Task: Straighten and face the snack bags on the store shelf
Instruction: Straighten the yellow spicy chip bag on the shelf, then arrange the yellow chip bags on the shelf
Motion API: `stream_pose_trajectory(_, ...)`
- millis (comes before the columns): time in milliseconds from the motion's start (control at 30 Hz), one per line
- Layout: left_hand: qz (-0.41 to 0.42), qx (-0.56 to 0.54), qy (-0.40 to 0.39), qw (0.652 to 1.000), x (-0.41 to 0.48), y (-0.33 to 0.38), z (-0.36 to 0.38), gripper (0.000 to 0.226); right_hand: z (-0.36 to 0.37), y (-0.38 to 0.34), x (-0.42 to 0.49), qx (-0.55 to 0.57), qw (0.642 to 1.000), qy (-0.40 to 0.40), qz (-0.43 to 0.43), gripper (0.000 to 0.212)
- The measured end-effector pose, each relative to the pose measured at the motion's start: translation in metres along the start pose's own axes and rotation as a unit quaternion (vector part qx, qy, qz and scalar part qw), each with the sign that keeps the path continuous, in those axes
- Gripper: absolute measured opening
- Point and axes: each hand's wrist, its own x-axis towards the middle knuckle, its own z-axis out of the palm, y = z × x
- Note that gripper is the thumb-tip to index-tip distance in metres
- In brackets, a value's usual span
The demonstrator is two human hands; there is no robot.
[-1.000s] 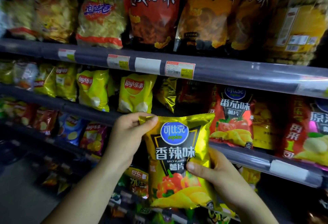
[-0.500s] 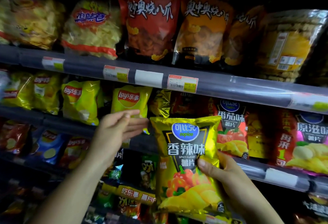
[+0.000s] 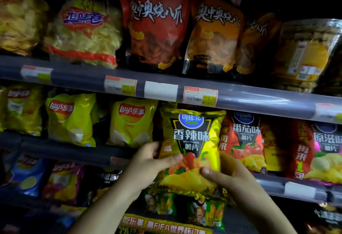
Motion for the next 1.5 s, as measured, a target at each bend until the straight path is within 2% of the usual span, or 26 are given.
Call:
stream_pose_trajectory(67,0.032,0.014,0.037,0.999,0.012,0.0,0.0,0.011,0.002,-0.003,0.007,-0.009,0.998,0.06,-0.029,0.057)
stream_pose_trajectory(167,0.097,0.075,0.094,0.988,0.029,0.0,-0.001,0.017,0.01,-0.008,0.021,-0.016,0.99,0.132,-0.051,0.053)
stream_pose_trajectory(233,0.122,0.096,0.098,0.983,0.038,0.001,-0.001,0.037,0.015,-0.009,0.03,-0.063,0.982,0.159,-0.077,0.044)
stream_pose_trajectory(300,0.111,0.086,0.087,0.986,0.047,-0.002,-0.001,0.045,0.018,-0.009,0.04,-0.165,0.96,0.196,-0.112,0.032)
stream_pose_trajectory(367,0.103,0.096,0.08,0.987,0.055,-0.007,-0.001,0.052,0.019,-0.009,0.049,-0.256,0.93,0.227,-0.134,0.029)
stream_pose_trajectory(467,0.097,0.118,0.083,0.985,0.067,-0.015,-0.005,0.062,0.024,-0.01,0.057,-0.303,0.908,0.256,-0.135,0.03)
stream_pose_trajectory(500,0.093,0.132,0.085,0.983,0.071,-0.018,-0.006,0.061,0.027,-0.01,0.059,-0.313,0.905,0.259,-0.125,0.037)
stream_pose_trajectory(567,0.09,0.171,0.092,0.977,0.076,-0.023,-0.005,0.055,0.031,-0.008,0.061,-0.336,0.901,0.253,-0.104,0.051)
stream_pose_trajectory(667,0.1,0.249,0.1,0.958,0.076,-0.026,-0.002,0.04,0.037,-0.003,0.061,-0.351,0.906,0.223,-0.075,0.055)
stream_pose_trajectory(733,0.102,0.268,0.106,0.952,0.075,-0.028,0.0,0.04,0.039,-0.002,0.06,-0.35,0.908,0.219,-0.07,0.055)
stream_pose_trajectory(867,0.105,0.315,0.1,0.938,0.068,-0.022,0.003,0.059,0.04,-0.005,0.056,-0.336,0.911,0.229,-0.071,0.056)
stream_pose_trajectory(967,0.129,0.309,0.093,0.938,0.048,-0.009,-0.002,0.073,0.041,-0.01,0.051,-0.335,0.898,0.262,-0.114,0.053)
stream_pose_trajectory(1033,0.174,0.3,0.12,0.93,0.036,-0.001,-0.017,0.059,0.044,-0.016,0.05,-0.339,0.882,0.285,-0.161,0.046)
stream_pose_trajectory(1133,0.234,0.296,0.235,0.896,0.03,-0.002,-0.057,0.037,0.066,-0.027,0.052,-0.307,0.885,0.274,-0.219,0.028)
stream_pose_trajectory(1200,0.211,0.291,0.301,0.883,0.03,-0.008,-0.083,0.04,0.093,-0.034,0.059,-0.281,0.909,0.208,-0.228,0.023)
stream_pose_trajectory(1233,0.183,0.285,0.318,0.885,0.032,-0.012,-0.093,0.045,0.109,-0.036,0.065,-0.282,0.917,0.172,-0.223,0.028)
stream_pose_trajectory(1300,0.115,0.277,0.312,0.901,0.039,-0.022,-0.107,0.059,0.138,-0.033,0.083,-0.318,0.921,0.119,-0.192,0.044)
stream_pose_trajectory(1367,0.043,0.262,0.27,0.926,0.048,-0.03,-0.114,0.065,0.162,-0.025,0.102,-0.312,0.939,0.084,-0.12,0.058)
stream_pose_trajectory(1433,0.008,0.262,0.238,0.935,0.054,-0.034,-0.118,0.05,0.176,-0.019,0.114,-0.284,0.954,0.072,-0.061,0.055)
stream_pose_trajectory(1500,0.038,0.276,0.233,0.932,0.056,-0.029,-0.121,0.035,0.179,-0.018,0.117,-0.271,0.956,0.099,-0.055,0.037)
